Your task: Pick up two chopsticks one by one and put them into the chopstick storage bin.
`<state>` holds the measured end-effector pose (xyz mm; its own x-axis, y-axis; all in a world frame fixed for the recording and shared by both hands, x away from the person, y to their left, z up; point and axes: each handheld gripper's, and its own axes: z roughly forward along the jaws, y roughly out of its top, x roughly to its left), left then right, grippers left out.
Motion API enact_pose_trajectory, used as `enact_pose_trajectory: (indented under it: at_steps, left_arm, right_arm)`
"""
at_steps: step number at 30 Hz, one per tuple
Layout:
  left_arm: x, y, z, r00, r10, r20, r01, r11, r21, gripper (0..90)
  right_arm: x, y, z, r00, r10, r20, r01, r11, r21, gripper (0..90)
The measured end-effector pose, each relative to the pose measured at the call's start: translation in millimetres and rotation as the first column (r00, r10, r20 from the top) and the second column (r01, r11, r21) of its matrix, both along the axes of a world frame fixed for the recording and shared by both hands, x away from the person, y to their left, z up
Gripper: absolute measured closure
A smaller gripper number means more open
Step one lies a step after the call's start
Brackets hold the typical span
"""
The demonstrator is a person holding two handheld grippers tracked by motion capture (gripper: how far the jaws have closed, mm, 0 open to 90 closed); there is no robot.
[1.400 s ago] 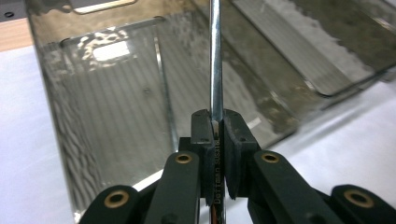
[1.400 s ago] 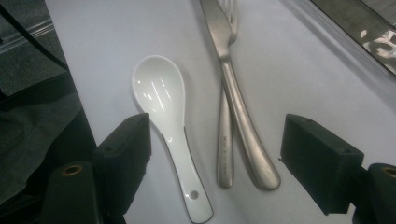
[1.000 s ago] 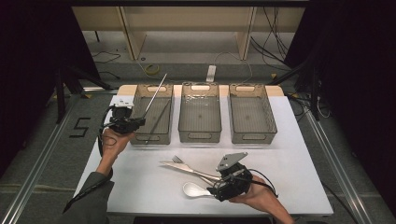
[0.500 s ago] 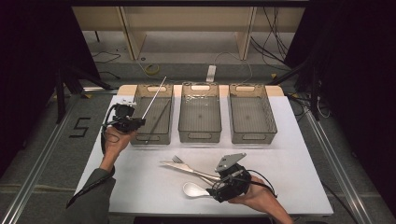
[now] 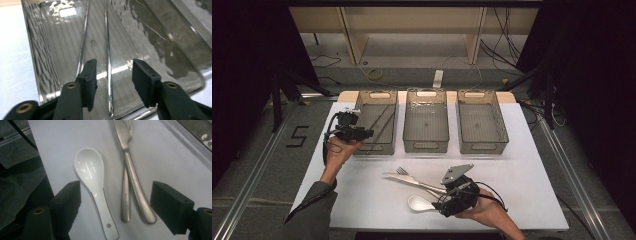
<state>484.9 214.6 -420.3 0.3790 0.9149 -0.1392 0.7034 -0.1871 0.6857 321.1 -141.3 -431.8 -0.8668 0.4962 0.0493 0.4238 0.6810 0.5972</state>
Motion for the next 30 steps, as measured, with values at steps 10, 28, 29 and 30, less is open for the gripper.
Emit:
enact_pose_trajectory:
  at_steps: [10,28,29,30]
  left_arm:
    - [-18.7,-5.3,15.2,0.9967,-0.067,0.045,0.07,0.9959,-0.057,34.7]
    - [-64.8,-22.0,21.7,0.9767,-0.179,0.118,0.195,0.9709,-0.139,19.1]
    - [-67.4,-22.2,21.5,0.9754,-0.184,0.121,0.2,0.9701,-0.137,18.7]
    - [-69.8,-22.5,21.0,0.9742,-0.187,0.126,0.205,0.9681,-0.144,18.7]
  right_arm:
    - [4.4,3.1,-1.7,0.9999,0.01,-0.009,-0.011,0.9994,-0.033,25.4]
    - [9.4,10.8,-4.2,0.9985,0.048,-0.027,-0.049,0.9964,-0.069,27.9]
    - [9.6,11.6,-4.5,0.9982,0.052,-0.029,-0.054,0.996,-0.071,28.2]
    - [9.5,13.0,-4.6,0.9982,0.049,-0.035,-0.051,0.9963,-0.07,28.5]
